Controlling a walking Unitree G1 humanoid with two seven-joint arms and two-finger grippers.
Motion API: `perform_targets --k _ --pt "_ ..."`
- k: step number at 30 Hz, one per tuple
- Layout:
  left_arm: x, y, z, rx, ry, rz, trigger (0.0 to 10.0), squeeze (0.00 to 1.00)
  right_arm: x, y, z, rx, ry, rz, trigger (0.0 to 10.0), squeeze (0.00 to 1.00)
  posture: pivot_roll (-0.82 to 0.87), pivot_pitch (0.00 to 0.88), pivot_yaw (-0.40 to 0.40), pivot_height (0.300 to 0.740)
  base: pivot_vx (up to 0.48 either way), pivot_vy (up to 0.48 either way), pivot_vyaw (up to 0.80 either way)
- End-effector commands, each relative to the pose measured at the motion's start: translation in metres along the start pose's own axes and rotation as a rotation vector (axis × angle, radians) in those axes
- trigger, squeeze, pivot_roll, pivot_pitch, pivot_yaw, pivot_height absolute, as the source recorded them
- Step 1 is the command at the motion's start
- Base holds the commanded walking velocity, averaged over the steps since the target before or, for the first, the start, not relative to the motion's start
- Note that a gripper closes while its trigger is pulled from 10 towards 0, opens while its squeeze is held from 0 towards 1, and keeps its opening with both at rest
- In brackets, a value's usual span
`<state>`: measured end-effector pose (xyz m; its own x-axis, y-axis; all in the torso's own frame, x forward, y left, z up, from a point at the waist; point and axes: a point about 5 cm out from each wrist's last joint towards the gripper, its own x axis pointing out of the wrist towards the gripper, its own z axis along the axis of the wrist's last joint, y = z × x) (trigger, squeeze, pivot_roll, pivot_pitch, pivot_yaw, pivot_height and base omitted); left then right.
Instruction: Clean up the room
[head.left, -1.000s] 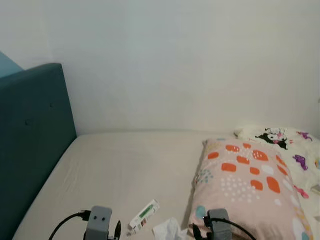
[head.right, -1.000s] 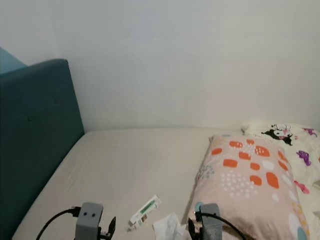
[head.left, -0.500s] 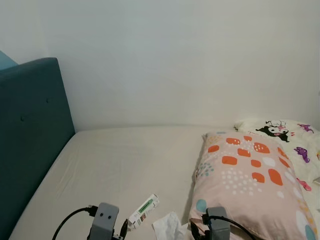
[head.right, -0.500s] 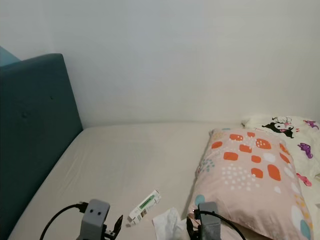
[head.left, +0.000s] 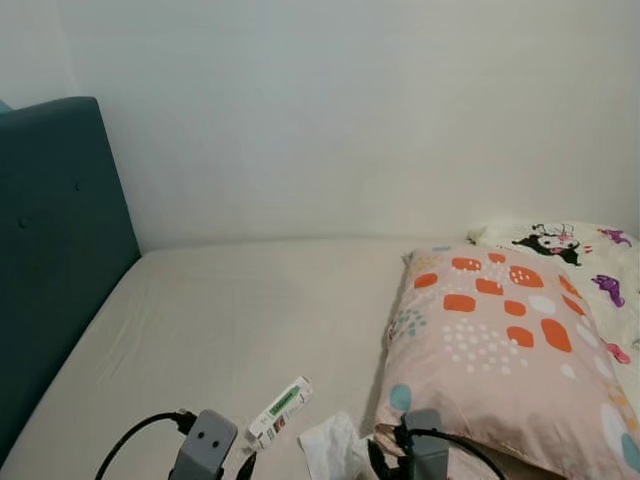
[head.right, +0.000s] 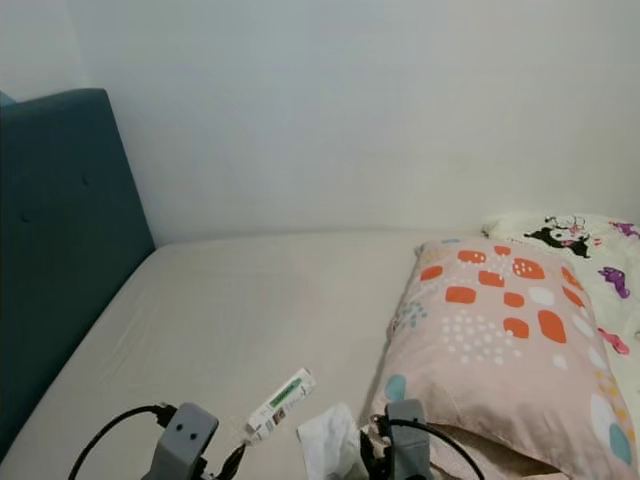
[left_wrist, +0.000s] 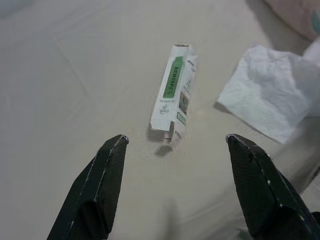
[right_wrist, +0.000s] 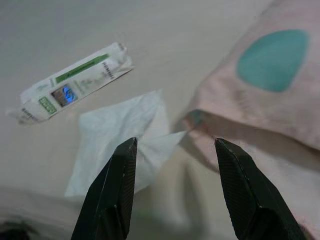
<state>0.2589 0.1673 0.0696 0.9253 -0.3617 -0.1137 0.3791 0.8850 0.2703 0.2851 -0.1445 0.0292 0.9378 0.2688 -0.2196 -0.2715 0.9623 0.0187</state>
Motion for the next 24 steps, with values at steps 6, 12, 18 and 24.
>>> perform_targets --k 6,12,18,24 --pt "-0.012 -0.003 0.013 0.011 -0.087 -0.105 10.0 0.0 0.003 0.016 0.005 -0.057 -0.022 0.126 10.0 0.0 0.06 0.153 -0.049 0.596 0.0 0.0 0.0" --pt "-0.019 -0.011 0.019 0.03 -0.11 -0.185 10.0 0.0 0.01 0.022 0.009 -0.09 -0.015 0.188 10.0 0.05 0.06 0.166 -0.057 0.596 0.0 0.0 0.0" --pt "-0.02 -0.022 0.023 0.034 -0.117 -0.225 10.0 0.0 0.022 0.027 0.015 -0.155 0.032 0.251 10.0 1.0 0.07 0.178 -0.066 0.596 0.0 0.0 0.0" --pt "-0.023 -0.022 0.026 0.04 -0.116 -0.226 10.0 0.0 0.029 0.025 0.017 -0.193 0.076 0.251 10.0 1.0 0.08 0.185 -0.073 0.596 0.0 0.0 0.0"
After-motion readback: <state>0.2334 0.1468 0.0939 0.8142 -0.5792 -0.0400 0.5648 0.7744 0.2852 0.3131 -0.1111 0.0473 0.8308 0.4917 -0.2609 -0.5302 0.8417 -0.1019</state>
